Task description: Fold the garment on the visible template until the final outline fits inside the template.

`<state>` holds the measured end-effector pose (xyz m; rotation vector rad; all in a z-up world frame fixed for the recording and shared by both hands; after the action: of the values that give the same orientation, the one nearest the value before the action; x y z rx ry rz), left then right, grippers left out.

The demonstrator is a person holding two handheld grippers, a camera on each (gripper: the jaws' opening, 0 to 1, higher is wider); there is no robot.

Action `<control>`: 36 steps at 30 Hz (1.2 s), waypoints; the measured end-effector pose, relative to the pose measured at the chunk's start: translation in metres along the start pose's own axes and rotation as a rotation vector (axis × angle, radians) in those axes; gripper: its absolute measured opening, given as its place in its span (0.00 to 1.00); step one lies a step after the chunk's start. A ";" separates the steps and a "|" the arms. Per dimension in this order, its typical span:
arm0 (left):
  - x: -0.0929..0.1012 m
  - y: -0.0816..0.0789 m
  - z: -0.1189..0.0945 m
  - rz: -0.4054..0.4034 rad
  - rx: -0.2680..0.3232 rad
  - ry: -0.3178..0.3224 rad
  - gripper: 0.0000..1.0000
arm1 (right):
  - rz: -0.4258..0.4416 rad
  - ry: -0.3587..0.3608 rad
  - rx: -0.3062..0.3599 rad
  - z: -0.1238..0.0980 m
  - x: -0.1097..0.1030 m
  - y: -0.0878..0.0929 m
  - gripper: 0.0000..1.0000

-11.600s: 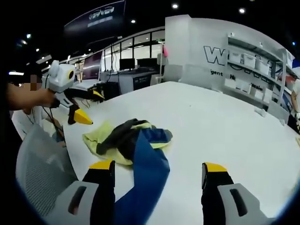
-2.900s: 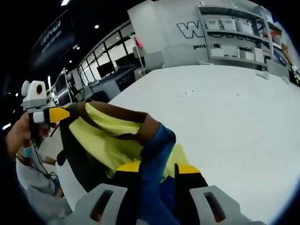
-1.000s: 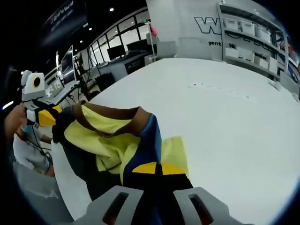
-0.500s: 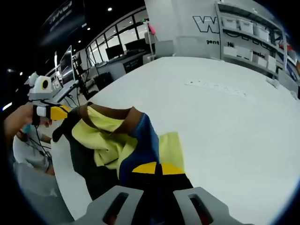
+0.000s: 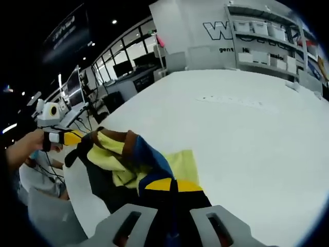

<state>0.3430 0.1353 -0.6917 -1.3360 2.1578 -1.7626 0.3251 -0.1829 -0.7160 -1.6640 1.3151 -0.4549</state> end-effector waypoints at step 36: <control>0.054 -0.035 -0.035 0.208 -0.016 0.091 0.00 | -0.091 -0.141 0.038 -0.095 -0.025 -0.026 0.00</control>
<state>0.3111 0.1294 -0.6257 -1.0084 2.2670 -1.7602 0.2590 -0.2023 -0.6414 -1.6978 1.1245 -0.4058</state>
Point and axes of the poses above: the point that each gripper's makers call its tool centre point, and the gripper's own axes: z roughly forward along the fingers, x roughly to its right, y roughly out of its underside, the point moved 8 cm from there along -z, roughly backward along the fingers, and after that the axes turned 8 degrees about x, right-handed, at the moved point
